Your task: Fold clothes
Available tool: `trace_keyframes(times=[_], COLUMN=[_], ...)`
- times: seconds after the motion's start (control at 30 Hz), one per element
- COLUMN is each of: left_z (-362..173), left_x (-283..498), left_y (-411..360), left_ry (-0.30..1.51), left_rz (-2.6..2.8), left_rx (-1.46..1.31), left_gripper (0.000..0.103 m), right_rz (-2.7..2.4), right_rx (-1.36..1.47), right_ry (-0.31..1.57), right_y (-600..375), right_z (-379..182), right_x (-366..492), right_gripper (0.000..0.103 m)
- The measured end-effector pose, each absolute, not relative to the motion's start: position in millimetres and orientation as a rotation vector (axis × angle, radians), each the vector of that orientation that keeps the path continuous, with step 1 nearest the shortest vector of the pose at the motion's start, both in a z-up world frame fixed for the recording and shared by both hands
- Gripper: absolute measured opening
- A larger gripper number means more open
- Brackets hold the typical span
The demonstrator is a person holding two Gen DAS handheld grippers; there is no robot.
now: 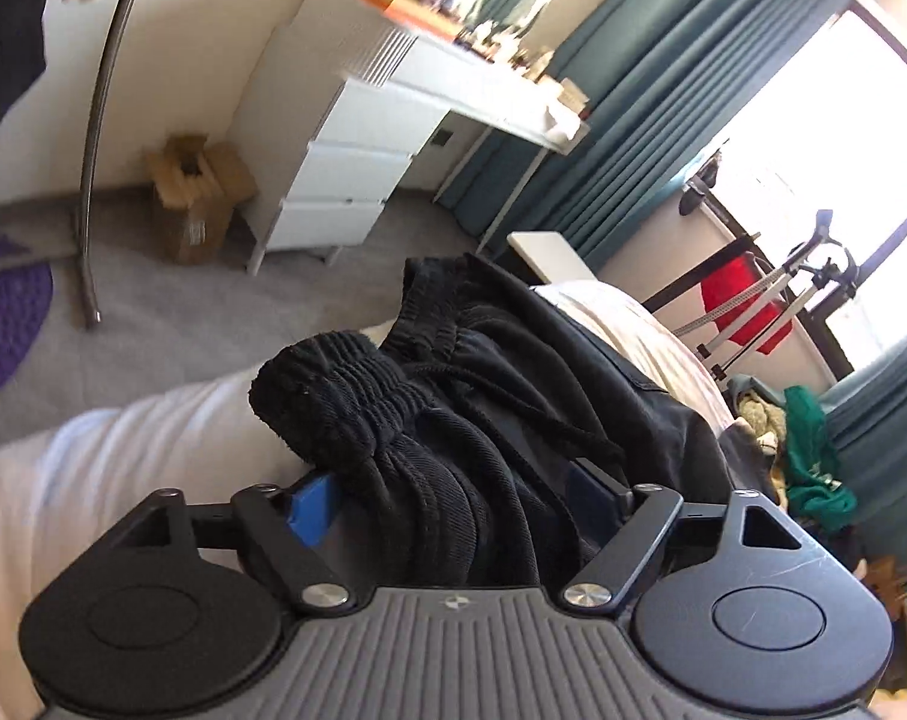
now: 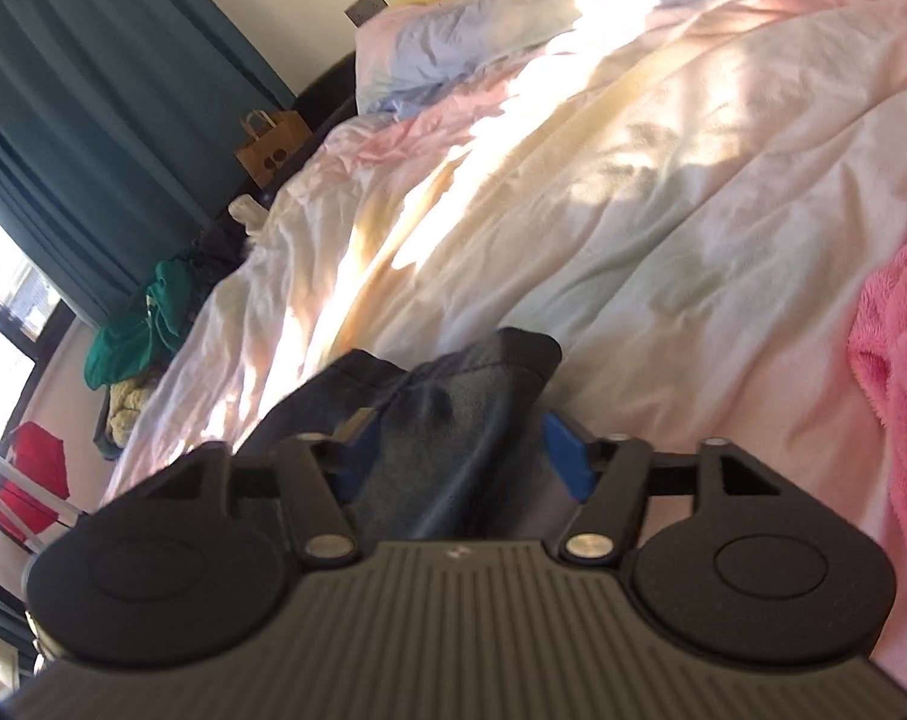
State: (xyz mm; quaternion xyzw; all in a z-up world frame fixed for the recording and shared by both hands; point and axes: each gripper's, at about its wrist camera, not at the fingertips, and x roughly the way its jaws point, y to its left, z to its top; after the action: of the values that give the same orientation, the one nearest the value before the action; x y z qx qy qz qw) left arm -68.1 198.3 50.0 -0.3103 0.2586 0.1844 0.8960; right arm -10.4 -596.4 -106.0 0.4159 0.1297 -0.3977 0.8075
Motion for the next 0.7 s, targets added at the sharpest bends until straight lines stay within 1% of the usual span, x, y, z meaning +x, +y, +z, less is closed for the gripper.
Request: trace_keyframes(times=[0.07,0.17,0.27,0.53,0.7], left_z=[57.7,66.7,68.8,39.6,19.5], left_x=[-69.7,-72.7,-61.7,-21.2,11.9], left_y=[171.2,128.5,93.2,29.2,2.1], left_ry=[0.467,0.350,0.295,0.361,0.385], left_rz=[0.405,0.403,0.305,0.062,0.010], left_rx=[-0.507,-0.307,-0.184,-0.066,-0.025], left_gripper=[0.096,0.100,0.101,0.101,0.101], right_rz=[-0.852,-0.811,-0.712,-0.369,-0.204], right_rx=[0.826,0.736,0.663,0.496,0.466], right_ry=[0.252,0.242,0.268,0.301,0.319], right_y=[-588.5,-573.8,-554.4,-463.7,-416.6], right_z=[-91.0,-71.6,-56.3,-22.3,-19.2], right_x=[-10.0,-4.9,5.0,30.9,42.4], right_gripper=[0.074,0.074,0.074,0.074,0.074])
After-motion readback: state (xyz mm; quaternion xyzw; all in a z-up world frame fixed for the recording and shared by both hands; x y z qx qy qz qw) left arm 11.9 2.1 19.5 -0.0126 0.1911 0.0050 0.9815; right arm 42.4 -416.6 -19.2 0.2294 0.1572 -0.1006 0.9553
